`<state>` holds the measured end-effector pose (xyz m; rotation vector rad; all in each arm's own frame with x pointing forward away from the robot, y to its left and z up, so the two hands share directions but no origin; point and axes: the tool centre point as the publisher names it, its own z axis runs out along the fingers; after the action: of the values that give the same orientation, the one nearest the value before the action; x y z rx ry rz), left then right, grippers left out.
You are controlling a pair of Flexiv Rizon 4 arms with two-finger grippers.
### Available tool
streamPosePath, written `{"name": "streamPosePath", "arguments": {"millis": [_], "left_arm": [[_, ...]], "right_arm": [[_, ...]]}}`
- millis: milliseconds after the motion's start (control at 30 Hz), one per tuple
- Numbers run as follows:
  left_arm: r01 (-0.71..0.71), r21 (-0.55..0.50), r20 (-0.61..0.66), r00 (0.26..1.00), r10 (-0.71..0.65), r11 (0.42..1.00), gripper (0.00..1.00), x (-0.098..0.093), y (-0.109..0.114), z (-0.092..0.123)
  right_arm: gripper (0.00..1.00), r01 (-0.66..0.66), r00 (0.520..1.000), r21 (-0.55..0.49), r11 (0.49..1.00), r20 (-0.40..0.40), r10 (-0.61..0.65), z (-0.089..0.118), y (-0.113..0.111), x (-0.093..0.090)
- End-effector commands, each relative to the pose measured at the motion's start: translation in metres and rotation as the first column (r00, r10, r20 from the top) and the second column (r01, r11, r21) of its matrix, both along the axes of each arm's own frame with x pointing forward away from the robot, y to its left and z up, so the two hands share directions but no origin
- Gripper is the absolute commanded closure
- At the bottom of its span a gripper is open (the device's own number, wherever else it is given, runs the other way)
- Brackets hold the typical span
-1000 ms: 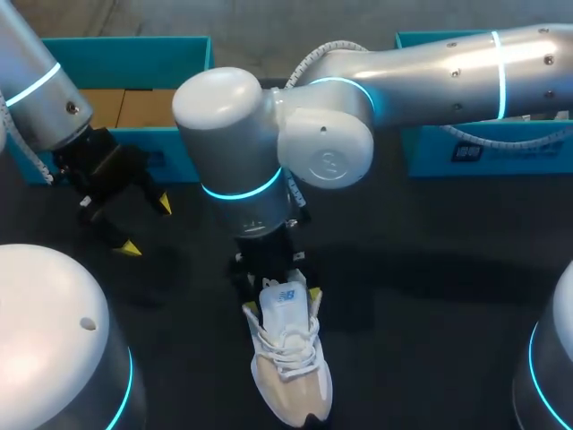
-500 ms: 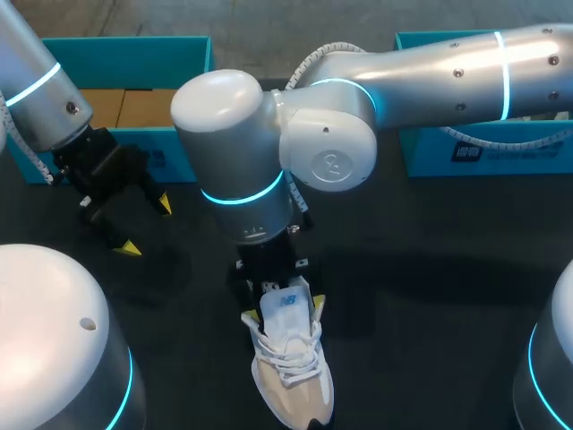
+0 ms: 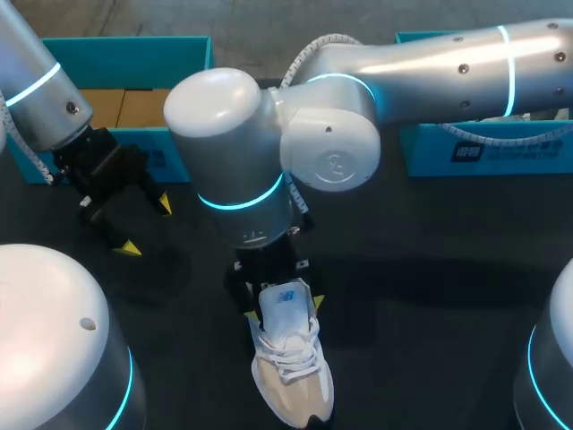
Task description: Take the shoe out of the shoebox, open the shoe tongue, remove and reinsert the insole, then place the shoe into the shoebox
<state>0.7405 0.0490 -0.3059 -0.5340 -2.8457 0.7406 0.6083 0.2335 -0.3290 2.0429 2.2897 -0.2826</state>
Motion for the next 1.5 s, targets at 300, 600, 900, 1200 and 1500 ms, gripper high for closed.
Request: {"name": "streamPosePath", "arguments": {"millis": [300, 600, 900, 1200, 1500], "left_arm": [[0.0, 0.001, 0.002, 1.0, 0.0, 1.0, 0.0, -0.001, 0.0, 0.0], [0.0, 0.001, 0.002, 1.0, 0.0, 1.0, 0.0, -0.001, 0.0, 0.0], [0.0, 0.001, 0.002, 1.0, 0.0, 1.0, 0.0, -0.001, 0.0, 0.0], [0.0, 0.001, 0.002, 1.0, 0.0, 1.0, 0.0, -0.001, 0.0, 0.0], [0.0, 0.001, 0.002, 1.0, 0.0, 1.0, 0.0, -0.001, 0.0, 0.0]], "right_arm": [[0.0, 0.008, 0.999, -0.014, 1.0, 0.041, -0.007, 0.017, 0.002, -0.016], [0.0, 0.011, 0.996, 0.021, 1.0, 0.091, -0.013, 0.037, -0.005, -0.04], [0.18, -0.027, 0.993, 0.105, 0.994, 0.113, 0.016, 0.04, -0.003, -0.066], [0.7, -0.051, 0.994, 0.159, 0.986, 0.108, 0.034, 0.025, -0.001, -0.062], [0.76, -0.065, 0.993, 0.155, 0.986, 0.111, 0.048, 0.023, -0.002, -0.055]]}}
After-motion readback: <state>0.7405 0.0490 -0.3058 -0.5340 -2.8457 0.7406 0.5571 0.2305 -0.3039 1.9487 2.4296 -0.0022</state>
